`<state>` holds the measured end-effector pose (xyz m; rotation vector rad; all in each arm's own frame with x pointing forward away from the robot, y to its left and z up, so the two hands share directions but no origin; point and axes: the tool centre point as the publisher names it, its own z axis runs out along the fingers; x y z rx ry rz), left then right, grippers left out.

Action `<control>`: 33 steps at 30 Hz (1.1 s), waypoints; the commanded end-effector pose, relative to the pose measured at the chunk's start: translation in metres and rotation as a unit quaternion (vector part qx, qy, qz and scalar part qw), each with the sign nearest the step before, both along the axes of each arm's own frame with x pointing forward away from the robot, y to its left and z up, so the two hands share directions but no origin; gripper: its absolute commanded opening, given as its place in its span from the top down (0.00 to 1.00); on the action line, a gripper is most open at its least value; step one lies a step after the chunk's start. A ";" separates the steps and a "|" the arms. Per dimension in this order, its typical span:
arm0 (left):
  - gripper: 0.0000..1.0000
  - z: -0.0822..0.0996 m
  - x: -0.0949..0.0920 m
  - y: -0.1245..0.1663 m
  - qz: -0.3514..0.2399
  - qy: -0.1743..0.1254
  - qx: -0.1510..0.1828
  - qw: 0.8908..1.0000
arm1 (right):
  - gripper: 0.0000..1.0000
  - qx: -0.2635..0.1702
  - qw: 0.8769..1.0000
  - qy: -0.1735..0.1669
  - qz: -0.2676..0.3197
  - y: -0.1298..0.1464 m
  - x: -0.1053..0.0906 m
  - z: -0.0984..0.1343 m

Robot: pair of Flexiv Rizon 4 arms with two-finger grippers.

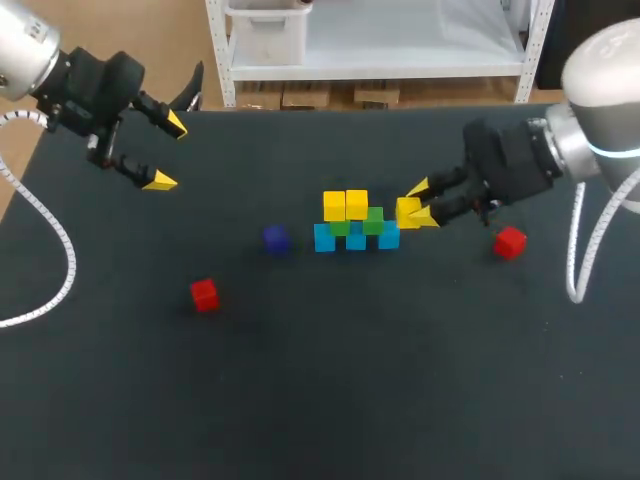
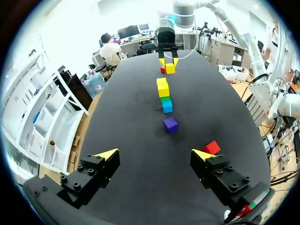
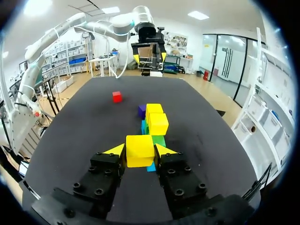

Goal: Place the blue cubes, place green cubes on the blue cubes, place the yellow cubes on the green cubes, then place the red cubes on the yellow cubes, and place purple cube on the red cubes.

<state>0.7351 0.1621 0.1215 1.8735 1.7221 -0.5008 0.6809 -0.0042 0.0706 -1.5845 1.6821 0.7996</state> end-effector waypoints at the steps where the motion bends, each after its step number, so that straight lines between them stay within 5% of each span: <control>1: 0.00 -0.001 0.000 0.001 -0.001 -0.002 -0.001 1.000 | 1.00 -0.016 1.000 0.008 0.004 0.016 0.015 -0.006; 33: 0.00 -0.001 0.000 0.001 -0.001 -0.002 -0.001 1.000 | 1.00 -0.019 1.000 0.008 -0.012 0.028 0.031 -0.016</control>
